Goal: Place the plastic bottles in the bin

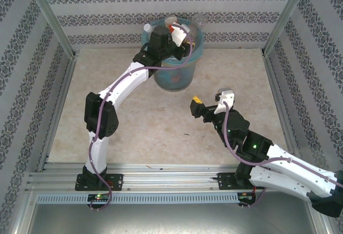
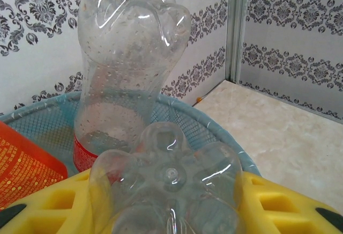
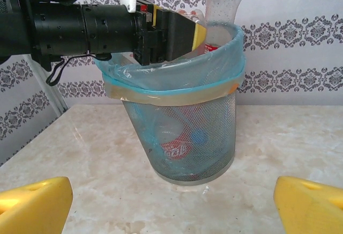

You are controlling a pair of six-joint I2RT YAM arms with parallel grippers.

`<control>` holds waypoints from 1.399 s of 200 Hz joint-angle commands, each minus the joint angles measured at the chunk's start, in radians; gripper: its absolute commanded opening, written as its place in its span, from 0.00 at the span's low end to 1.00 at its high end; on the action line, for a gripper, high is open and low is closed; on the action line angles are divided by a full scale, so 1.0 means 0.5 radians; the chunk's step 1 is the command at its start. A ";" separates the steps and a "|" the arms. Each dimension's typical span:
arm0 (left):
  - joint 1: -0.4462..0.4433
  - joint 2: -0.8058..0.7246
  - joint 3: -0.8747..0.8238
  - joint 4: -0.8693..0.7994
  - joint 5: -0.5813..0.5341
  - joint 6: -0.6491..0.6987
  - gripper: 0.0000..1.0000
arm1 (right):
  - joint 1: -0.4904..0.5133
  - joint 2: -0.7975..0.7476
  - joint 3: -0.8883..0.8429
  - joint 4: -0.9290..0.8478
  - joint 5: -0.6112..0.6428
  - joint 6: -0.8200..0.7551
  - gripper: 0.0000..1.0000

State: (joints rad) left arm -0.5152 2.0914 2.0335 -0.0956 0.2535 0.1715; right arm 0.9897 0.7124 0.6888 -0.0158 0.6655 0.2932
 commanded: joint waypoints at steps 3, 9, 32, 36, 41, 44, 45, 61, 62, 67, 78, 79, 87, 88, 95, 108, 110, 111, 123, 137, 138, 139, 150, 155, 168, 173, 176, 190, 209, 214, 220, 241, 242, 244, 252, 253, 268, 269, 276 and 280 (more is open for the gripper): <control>0.062 0.160 0.036 -0.394 -0.001 -0.112 0.40 | -0.019 -0.006 0.000 -0.027 0.029 0.046 0.96; 0.068 0.167 0.043 -0.401 0.015 -0.133 0.41 | -0.019 -0.007 0.000 -0.030 0.031 0.052 0.96; 0.076 0.168 0.087 -0.417 0.072 -0.187 0.45 | -0.019 -0.004 0.008 -0.030 0.026 0.060 0.96; 0.076 0.168 0.106 -0.429 0.093 -0.198 0.47 | -0.019 -0.004 0.011 -0.030 0.023 0.061 0.96; 0.075 0.165 0.134 -0.441 0.118 -0.211 0.50 | -0.019 0.000 0.016 -0.030 0.024 0.060 0.96; 0.075 0.158 0.151 -0.447 0.138 -0.220 0.52 | -0.019 -0.001 0.020 -0.032 0.021 0.061 0.96; 0.074 0.157 0.156 -0.449 0.145 -0.223 0.52 | -0.019 -0.001 0.021 -0.032 0.022 0.061 0.96; 0.075 0.114 0.228 -0.451 0.245 -0.285 0.63 | -0.019 0.010 0.036 -0.035 0.017 0.058 0.96; 0.075 0.108 0.229 -0.451 0.248 -0.289 0.64 | -0.019 0.012 0.038 -0.034 0.016 0.058 0.96; 0.075 0.087 0.240 -0.440 0.274 -0.309 0.69 | -0.019 0.014 0.042 -0.033 0.015 0.056 0.96; 0.076 0.028 0.244 -0.395 0.315 -0.351 0.83 | -0.019 0.023 0.051 -0.031 0.013 0.055 0.96; 0.076 0.023 0.244 -0.391 0.320 -0.354 0.84 | -0.019 0.025 0.051 -0.031 0.013 0.055 0.96; 0.076 -0.022 0.244 -0.363 0.360 -0.386 0.92 | -0.019 0.031 0.055 -0.030 0.013 0.058 0.97; 0.075 -0.027 0.244 -0.361 0.362 -0.387 0.93 | -0.018 0.033 0.057 -0.028 0.013 0.058 0.97; 0.075 -0.065 0.244 -0.342 0.392 -0.403 0.96 | -0.019 0.037 0.058 -0.028 0.009 0.061 0.96; 0.076 -0.137 0.244 -0.331 0.429 -0.428 1.00 | -0.017 0.050 0.064 -0.022 -0.002 0.061 0.97; 0.076 -0.150 0.244 -0.330 0.430 -0.431 1.00 | -0.018 0.051 0.064 -0.023 -0.004 0.063 0.97; 0.076 -0.156 0.244 -0.329 0.433 -0.434 1.00 | -0.018 0.052 0.066 -0.022 -0.005 0.064 0.97; 0.076 -0.229 0.225 -0.326 0.452 -0.447 1.00 | -0.019 0.063 0.070 -0.014 -0.006 0.066 0.97; 0.076 -0.344 0.145 -0.284 0.457 -0.465 1.00 | -0.022 0.083 0.085 0.009 -0.017 0.054 0.96; 0.076 -0.355 0.134 -0.279 0.457 -0.467 1.00 | -0.022 0.084 0.085 0.011 -0.018 0.053 0.96; 0.076 -0.365 0.126 -0.273 0.456 -0.468 1.00 | -0.022 0.086 0.087 0.015 -0.018 0.051 0.97; 0.079 -0.490 0.003 -0.186 0.440 -0.485 1.00 | -0.035 0.132 0.127 0.032 -0.013 0.037 0.93; 0.079 -0.554 -0.068 -0.143 0.429 -0.492 1.00 | -0.053 0.165 0.163 0.024 -0.018 0.030 0.91; 0.079 -0.723 -0.255 -0.031 0.393 -0.505 1.00 | -0.128 0.284 0.322 -0.059 -0.091 0.006 0.84; 0.079 -0.786 -0.318 -0.006 0.374 -0.505 1.00 | -0.171 0.336 0.403 -0.113 -0.142 0.006 0.81; 0.079 -0.822 -0.351 0.002 0.362 -0.504 1.00 | -0.200 0.379 0.457 -0.145 -0.180 0.006 0.79; 0.083 -0.977 -0.491 -0.024 0.276 -0.491 1.00 | -0.353 0.555 0.714 -0.288 -0.385 0.018 0.72; 0.097 -1.153 -0.680 -0.094 0.128 -0.481 0.99 | -0.576 0.832 1.098 -0.457 -0.649 0.022 0.60; 0.101 -1.193 -0.728 -0.101 0.090 -0.484 0.99 | -0.625 0.897 1.190 -0.488 -0.702 0.031 0.58; 0.109 -1.241 -0.781 -0.118 0.052 -0.487 0.98 | -0.678 0.962 1.287 -0.507 -0.773 0.046 0.56; 0.127 -1.386 -0.934 -0.272 -0.100 -0.512 0.97 | -0.732 1.153 1.477 -0.469 -0.883 0.008 0.60; 0.128 -1.393 -0.941 -0.280 -0.106 -0.515 0.97 | -0.731 1.161 1.484 -0.469 -0.880 0.009 0.60; 0.130 -1.411 -0.954 -0.300 -0.117 -0.520 0.97 | -0.731 1.172 1.497 -0.474 -0.872 0.006 0.61; 0.144 -1.470 -1.008 -0.374 -0.158 -0.538 0.96 | -0.747 1.225 1.549 -0.495 -0.865 0.006 0.61; 0.145 -1.475 -1.014 -0.384 -0.165 -0.540 0.95 | -0.749 1.230 1.555 -0.495 -0.867 0.011 0.61; 0.173 -1.573 -1.084 -0.583 -0.266 -0.633 0.90 | -0.774 1.289 1.608 -0.493 -0.946 0.043 0.61; 0.175 -1.582 -1.087 -0.599 -0.270 -0.640 0.89 | -0.774 1.291 1.608 -0.489 -0.955 0.044 0.61; 0.191 -1.621 -1.108 -0.735 -0.299 -0.675 0.88 | -0.774 1.302 1.594 -0.448 -1.025 0.059 0.61; 0.204 -1.643 -1.120 -0.815 -0.321 -0.698 0.88 | -0.770 1.309 1.580 -0.425 -1.065 0.067 0.61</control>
State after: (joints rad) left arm -0.4442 1.3491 1.5059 -0.2852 0.1993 -0.0952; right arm 0.6167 1.3434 1.4605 -0.2214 0.2550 0.3092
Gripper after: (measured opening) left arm 0.892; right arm 0.609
